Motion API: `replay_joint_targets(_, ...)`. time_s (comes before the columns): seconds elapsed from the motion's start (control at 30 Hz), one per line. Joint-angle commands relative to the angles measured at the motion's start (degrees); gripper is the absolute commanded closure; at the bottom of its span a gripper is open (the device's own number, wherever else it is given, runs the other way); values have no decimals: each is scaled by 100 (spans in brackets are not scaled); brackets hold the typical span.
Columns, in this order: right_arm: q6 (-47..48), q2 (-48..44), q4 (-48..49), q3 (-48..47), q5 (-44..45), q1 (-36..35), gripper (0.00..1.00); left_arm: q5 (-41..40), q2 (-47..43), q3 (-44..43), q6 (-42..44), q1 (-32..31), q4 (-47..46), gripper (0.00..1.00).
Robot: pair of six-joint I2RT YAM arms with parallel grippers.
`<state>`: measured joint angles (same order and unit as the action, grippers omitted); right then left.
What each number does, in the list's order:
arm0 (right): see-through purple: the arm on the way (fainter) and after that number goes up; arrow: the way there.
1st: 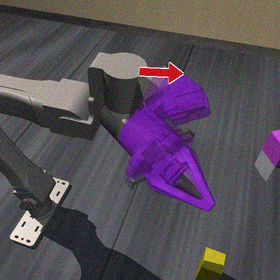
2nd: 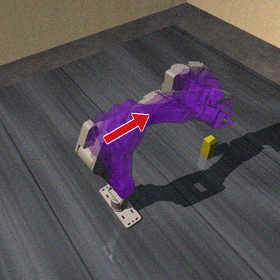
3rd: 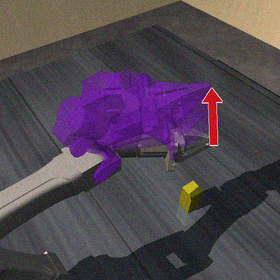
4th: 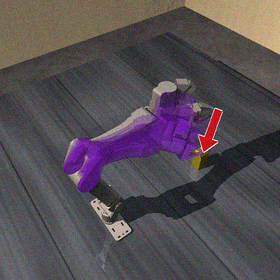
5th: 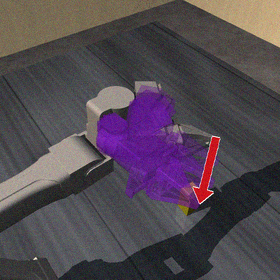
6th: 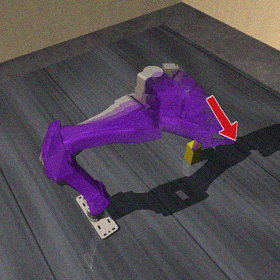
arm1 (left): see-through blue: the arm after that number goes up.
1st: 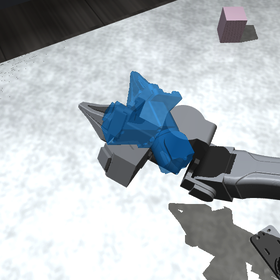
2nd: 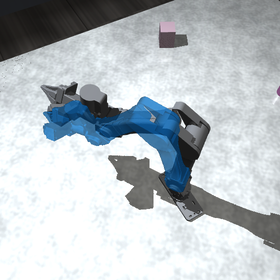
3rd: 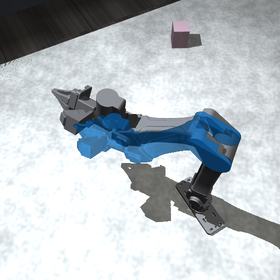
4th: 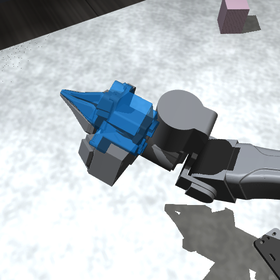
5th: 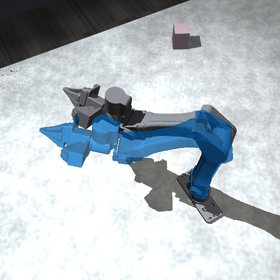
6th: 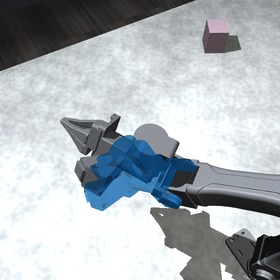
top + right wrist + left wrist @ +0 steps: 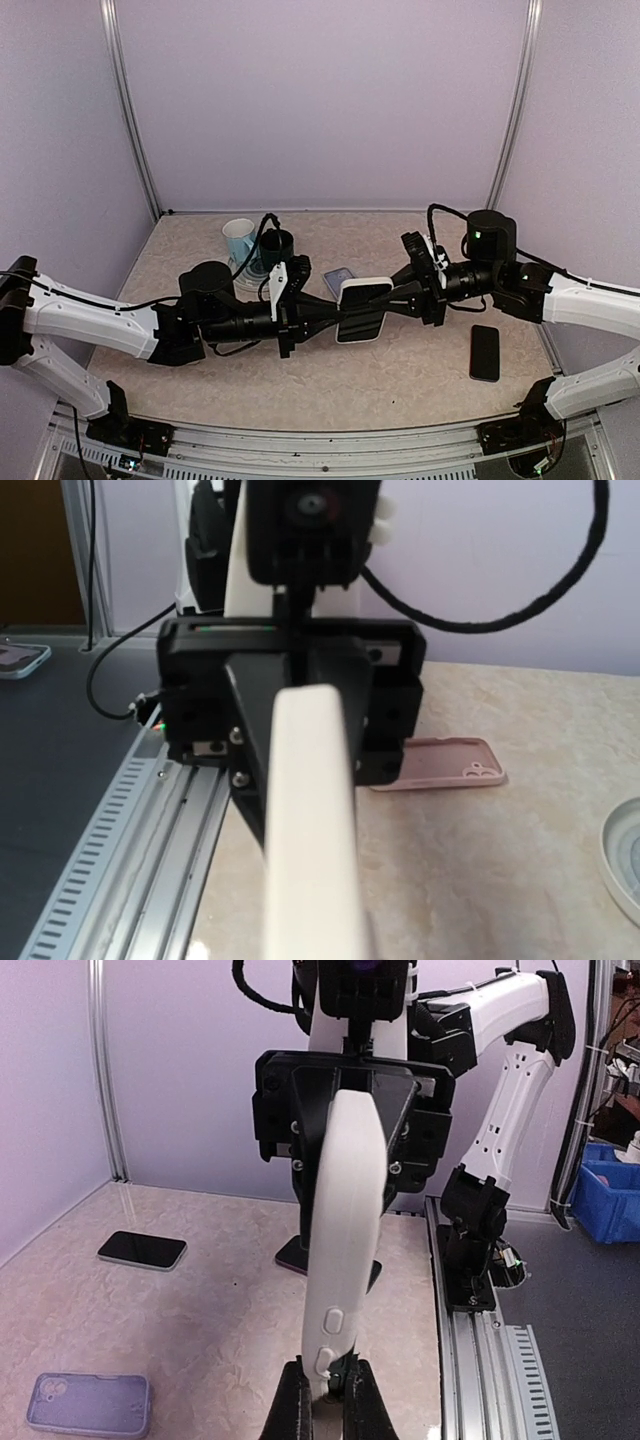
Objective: Put the phone into the phone case
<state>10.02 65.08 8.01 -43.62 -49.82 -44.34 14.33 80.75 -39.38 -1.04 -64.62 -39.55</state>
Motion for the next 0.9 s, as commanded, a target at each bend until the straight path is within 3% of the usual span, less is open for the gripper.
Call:
replay_joint_targets(0.0,24,-179,334,-219,-19,-40,100,-109,166,-166,-47,-35,-201,100)
replay_joint_targets(0.1,18,-196,324,-209,11,-35,100,-131,181,-159,-53,-41,-212,100)
replay_joint_targets(0.13,6,-209,343,-201,9,-35,100,-114,193,-140,-66,-34,-230,76)
replay_joint_targets(0.17,-33,-226,376,-192,8,-34,100,-86,215,-110,-94,-35,-281,46)
replay_joint_targets(0.2,-55,-243,419,-191,-15,-39,100,-5,265,-86,-110,-35,-338,35)
replay_joint_targets(0.23,-84,-254,474,-184,-52,-40,100,94,305,-73,-111,-45,-402,35)
replay_joint_targets(0.27,-105,-265,521,-183,-90,-40,100,158,372,-83,-133,-45,-451,38)
replay_joint_targets(0.33,-143,-268,560,-206,-138,-38,100,126,523,-163,-187,-47,-449,57)
replay_joint_targets(0.4,-150,-268,533,-234,-165,-37,100,128,637,-277,-188,-41,-356,90)
replay_joint_targets(0.43,-144,-268,515,-247,-163,-35,100,136,690,-315,-191,-48,-334,100)
replay_joint_targets(0.53,-205,-260,508,-232,-94,-32,100,183,689,-311,-194,-59,-457,100)
replay_joint_targets(0.57,-264,-247,514,-201,-6,-39,95,133,664,-283,-218,-63,-510,100)
replay_joint_targets(0.63,-390,-210,517,-104,155,-31,67,41,578,-222,-254,-59,-635,100)
replay_joint_targets(0.7,-569,-154,641,73,263,-31,54,48,433,-144,-285,-43,-800,100)
replay_joint_targets(0.87,-1173,-13,1340,475,154,-26,57,105,226,-33,-377,-39,-1081,100)
